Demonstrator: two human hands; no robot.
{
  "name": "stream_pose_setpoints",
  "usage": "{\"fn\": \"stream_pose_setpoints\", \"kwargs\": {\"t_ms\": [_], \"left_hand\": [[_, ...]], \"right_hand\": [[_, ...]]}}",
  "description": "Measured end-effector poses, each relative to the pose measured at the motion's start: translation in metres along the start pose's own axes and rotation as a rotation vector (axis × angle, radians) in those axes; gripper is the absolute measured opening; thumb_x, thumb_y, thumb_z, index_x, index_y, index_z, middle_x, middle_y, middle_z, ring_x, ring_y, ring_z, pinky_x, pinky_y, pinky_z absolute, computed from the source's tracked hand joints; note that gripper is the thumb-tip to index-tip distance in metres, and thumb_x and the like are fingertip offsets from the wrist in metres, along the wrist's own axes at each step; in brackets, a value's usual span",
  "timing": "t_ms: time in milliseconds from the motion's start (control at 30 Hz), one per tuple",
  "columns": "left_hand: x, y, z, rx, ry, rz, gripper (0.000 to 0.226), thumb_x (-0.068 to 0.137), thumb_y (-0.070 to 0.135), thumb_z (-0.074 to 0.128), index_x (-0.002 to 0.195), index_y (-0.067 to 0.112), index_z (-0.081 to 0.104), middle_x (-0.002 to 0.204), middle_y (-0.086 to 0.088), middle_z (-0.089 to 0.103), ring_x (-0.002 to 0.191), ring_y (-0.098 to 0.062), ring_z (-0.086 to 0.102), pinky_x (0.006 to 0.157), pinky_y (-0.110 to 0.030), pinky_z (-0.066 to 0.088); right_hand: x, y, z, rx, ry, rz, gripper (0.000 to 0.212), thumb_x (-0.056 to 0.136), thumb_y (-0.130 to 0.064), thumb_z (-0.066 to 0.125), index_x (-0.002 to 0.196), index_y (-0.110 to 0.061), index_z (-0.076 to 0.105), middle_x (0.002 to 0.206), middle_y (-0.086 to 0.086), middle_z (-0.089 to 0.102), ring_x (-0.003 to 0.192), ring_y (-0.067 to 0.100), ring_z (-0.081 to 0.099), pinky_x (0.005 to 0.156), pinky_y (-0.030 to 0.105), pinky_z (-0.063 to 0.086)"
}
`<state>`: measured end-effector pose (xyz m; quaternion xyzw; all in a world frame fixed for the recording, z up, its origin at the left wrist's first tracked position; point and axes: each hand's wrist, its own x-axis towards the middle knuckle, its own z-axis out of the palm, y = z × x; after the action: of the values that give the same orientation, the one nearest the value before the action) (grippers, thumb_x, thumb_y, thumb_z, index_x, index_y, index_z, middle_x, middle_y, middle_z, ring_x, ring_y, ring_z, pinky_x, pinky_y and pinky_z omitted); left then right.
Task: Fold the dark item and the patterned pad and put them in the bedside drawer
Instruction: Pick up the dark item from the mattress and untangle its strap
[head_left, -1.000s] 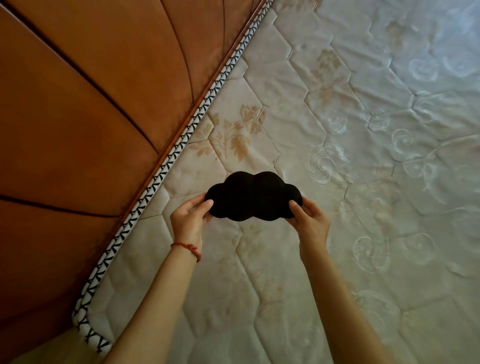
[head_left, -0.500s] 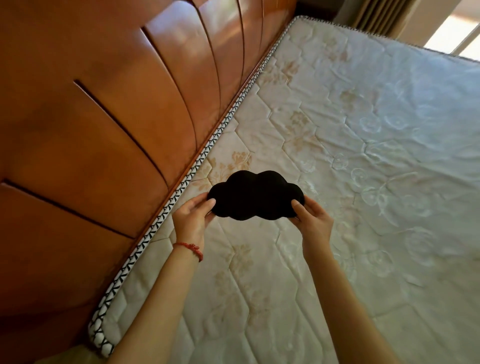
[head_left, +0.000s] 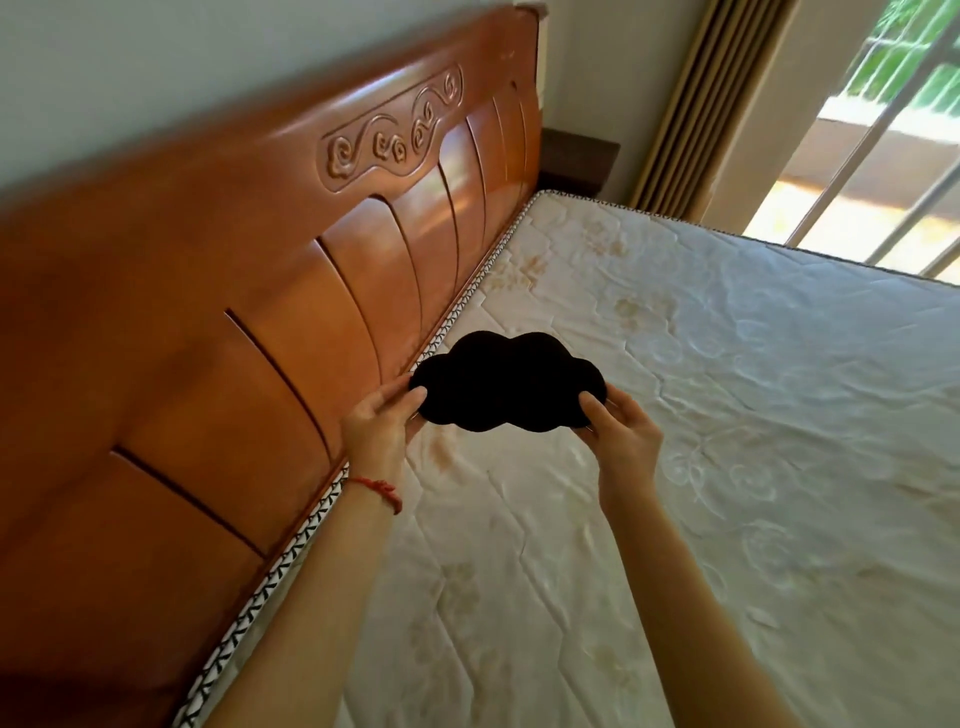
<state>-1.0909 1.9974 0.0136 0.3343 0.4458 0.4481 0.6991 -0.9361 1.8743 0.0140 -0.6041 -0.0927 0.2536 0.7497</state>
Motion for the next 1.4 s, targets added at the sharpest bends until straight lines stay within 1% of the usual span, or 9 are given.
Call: {"fn": "stream_pose_setpoints", "kwargs": {"t_ms": [100, 233, 533, 700, 867, 967, 1133, 1300, 1400], "left_hand": [[-0.006, 0.023, 0.011, -0.016, -0.039, 0.034, 0.027, 0.08, -0.008, 0.059, 0.106, -0.002, 0.061, 0.08, -0.007, 0.068, 0.074, -0.017, 0.065, 0.063, -0.019, 0.057], [-0.012, 0.048, 0.022, -0.013, -0.082, 0.08, 0.023, 0.08, -0.006, 0.06, 0.102, -0.001, 0.063, 0.101, -0.021, 0.065, 0.094, -0.031, 0.065, 0.085, -0.036, 0.055], [-0.048, 0.108, 0.048, -0.089, -0.183, 0.224, 0.027, 0.081, -0.012, 0.055, 0.107, -0.005, 0.059, 0.08, -0.006, 0.065, 0.059, -0.006, 0.068, 0.055, -0.015, 0.053], [-0.064, 0.135, 0.057, -0.07, -0.216, 0.344, 0.034, 0.078, -0.009, 0.06, 0.112, -0.005, 0.06, 0.092, -0.007, 0.067, 0.082, -0.018, 0.066, 0.069, -0.02, 0.057], [-0.085, 0.161, 0.069, -0.104, -0.263, 0.408, 0.021, 0.079, -0.01, 0.059, 0.091, 0.005, 0.064, 0.087, -0.007, 0.065, 0.081, -0.018, 0.064, 0.063, -0.017, 0.055], [-0.094, 0.174, 0.074, -0.14, -0.294, 0.432, 0.024, 0.079, -0.009, 0.059, 0.102, -0.003, 0.063, 0.09, -0.006, 0.065, 0.083, -0.018, 0.064, 0.069, -0.02, 0.057], [-0.096, 0.187, 0.076, -0.181, -0.325, 0.45, 0.029, 0.075, -0.005, 0.065, 0.105, -0.003, 0.064, 0.123, -0.017, 0.056, 0.097, -0.027, 0.064, 0.067, -0.02, 0.056], [-0.11, 0.193, 0.077, -0.17, -0.373, 0.436, 0.034, 0.078, -0.007, 0.061, 0.112, -0.006, 0.06, 0.098, -0.012, 0.066, 0.074, -0.01, 0.069, 0.074, -0.022, 0.057], [-0.116, 0.192, 0.076, -0.156, -0.339, 0.475, 0.032, 0.077, -0.006, 0.063, 0.108, -0.005, 0.062, 0.098, -0.014, 0.067, 0.079, -0.017, 0.068, 0.073, -0.022, 0.057]], "right_hand": [[-0.006, -0.026, 0.006, 0.028, -0.006, -0.049, 0.02, 0.084, -0.002, 0.063, 0.103, -0.009, 0.063, 0.091, 0.006, 0.069, 0.084, 0.018, 0.068, 0.064, 0.019, 0.057], [-0.012, -0.057, 0.014, 0.052, -0.01, -0.104, 0.022, 0.084, -0.003, 0.063, 0.105, -0.009, 0.062, 0.092, 0.006, 0.068, 0.083, 0.017, 0.068, 0.065, 0.02, 0.058], [-0.028, -0.117, 0.027, 0.086, -0.038, -0.235, 0.023, 0.084, -0.005, 0.063, 0.107, -0.01, 0.062, 0.094, 0.006, 0.068, 0.085, 0.016, 0.068, 0.065, 0.019, 0.057], [-0.038, -0.148, 0.03, 0.09, -0.043, -0.313, 0.03, 0.084, -0.006, 0.063, 0.114, -0.006, 0.061, 0.102, 0.009, 0.068, 0.091, 0.016, 0.067, 0.069, 0.02, 0.058], [-0.052, -0.179, 0.031, 0.117, -0.059, -0.391, 0.028, 0.085, -0.006, 0.062, 0.113, -0.007, 0.061, 0.101, 0.007, 0.068, 0.092, 0.017, 0.067, 0.071, 0.02, 0.058], [-0.06, -0.194, 0.032, 0.157, -0.071, -0.421, 0.023, 0.085, -0.006, 0.062, 0.107, -0.013, 0.062, 0.094, 0.002, 0.067, 0.089, 0.013, 0.066, 0.067, 0.018, 0.057], [-0.072, -0.214, 0.032, 0.196, -0.076, -0.477, 0.022, 0.085, -0.004, 0.061, 0.105, -0.012, 0.061, 0.09, 0.0, 0.067, 0.082, 0.01, 0.067, 0.062, 0.014, 0.055], [-0.079, -0.224, 0.03, 0.179, -0.071, -0.535, 0.023, 0.085, -0.003, 0.061, 0.106, -0.01, 0.062, 0.088, -0.004, 0.066, 0.079, 0.007, 0.067, 0.063, 0.014, 0.055], [-0.082, -0.225, 0.03, 0.174, -0.056, -0.566, 0.022, 0.084, -0.002, 0.061, 0.103, -0.012, 0.062, 0.086, -0.004, 0.067, 0.075, 0.004, 0.067, 0.062, 0.014, 0.055]]}}
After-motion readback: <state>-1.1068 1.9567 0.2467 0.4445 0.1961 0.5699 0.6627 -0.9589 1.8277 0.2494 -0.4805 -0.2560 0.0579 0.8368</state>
